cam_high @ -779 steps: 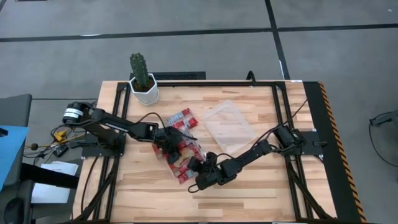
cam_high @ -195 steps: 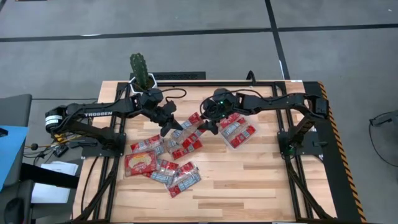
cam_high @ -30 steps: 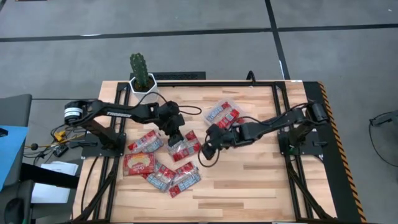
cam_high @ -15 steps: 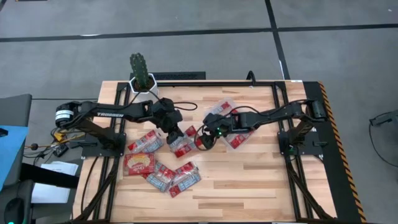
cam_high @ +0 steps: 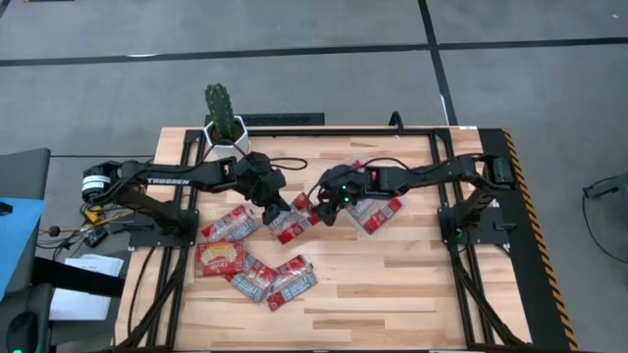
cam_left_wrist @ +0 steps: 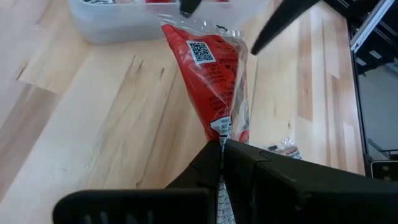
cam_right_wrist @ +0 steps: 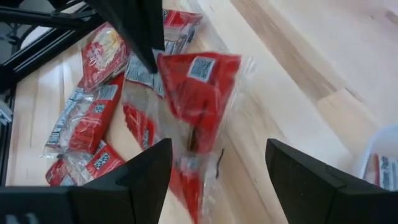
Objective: Sort popcorn bags into baskets
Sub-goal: Put the red popcorn bag into the transparent bin
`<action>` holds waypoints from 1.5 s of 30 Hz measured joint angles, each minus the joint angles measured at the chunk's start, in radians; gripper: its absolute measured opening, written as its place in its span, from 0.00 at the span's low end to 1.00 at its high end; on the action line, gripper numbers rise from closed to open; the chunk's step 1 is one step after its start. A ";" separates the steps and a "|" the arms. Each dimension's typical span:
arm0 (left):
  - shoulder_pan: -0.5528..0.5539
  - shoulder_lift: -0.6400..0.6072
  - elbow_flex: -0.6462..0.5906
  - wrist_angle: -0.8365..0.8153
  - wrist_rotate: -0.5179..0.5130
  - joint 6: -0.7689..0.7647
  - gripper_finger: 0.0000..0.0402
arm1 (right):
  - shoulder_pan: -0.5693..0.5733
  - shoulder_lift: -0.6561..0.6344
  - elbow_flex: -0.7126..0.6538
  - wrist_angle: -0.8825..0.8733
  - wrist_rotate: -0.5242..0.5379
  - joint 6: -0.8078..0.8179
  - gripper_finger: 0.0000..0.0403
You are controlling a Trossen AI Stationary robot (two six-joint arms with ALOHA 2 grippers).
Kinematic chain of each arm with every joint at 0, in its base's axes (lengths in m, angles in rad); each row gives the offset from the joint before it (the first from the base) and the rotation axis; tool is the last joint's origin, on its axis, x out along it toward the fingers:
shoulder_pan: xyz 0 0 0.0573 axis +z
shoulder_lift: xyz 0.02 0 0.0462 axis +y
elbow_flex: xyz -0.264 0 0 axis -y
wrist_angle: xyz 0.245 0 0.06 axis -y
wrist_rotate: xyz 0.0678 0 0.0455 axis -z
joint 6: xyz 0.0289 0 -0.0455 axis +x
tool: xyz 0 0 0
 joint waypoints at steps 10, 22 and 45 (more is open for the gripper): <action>0.000 0.000 0.001 0.040 -0.001 -0.020 0.00 | -0.047 0.000 0.000 0.045 -0.105 -0.062 0.70; 0.000 0.000 0.001 0.115 0.000 -0.031 0.00 | -0.055 0.000 0.000 0.045 -0.188 -0.120 0.57; 0.001 0.001 0.003 0.168 0.022 -0.033 0.26 | -0.157 -0.159 0.000 -0.155 -0.286 -0.167 0.01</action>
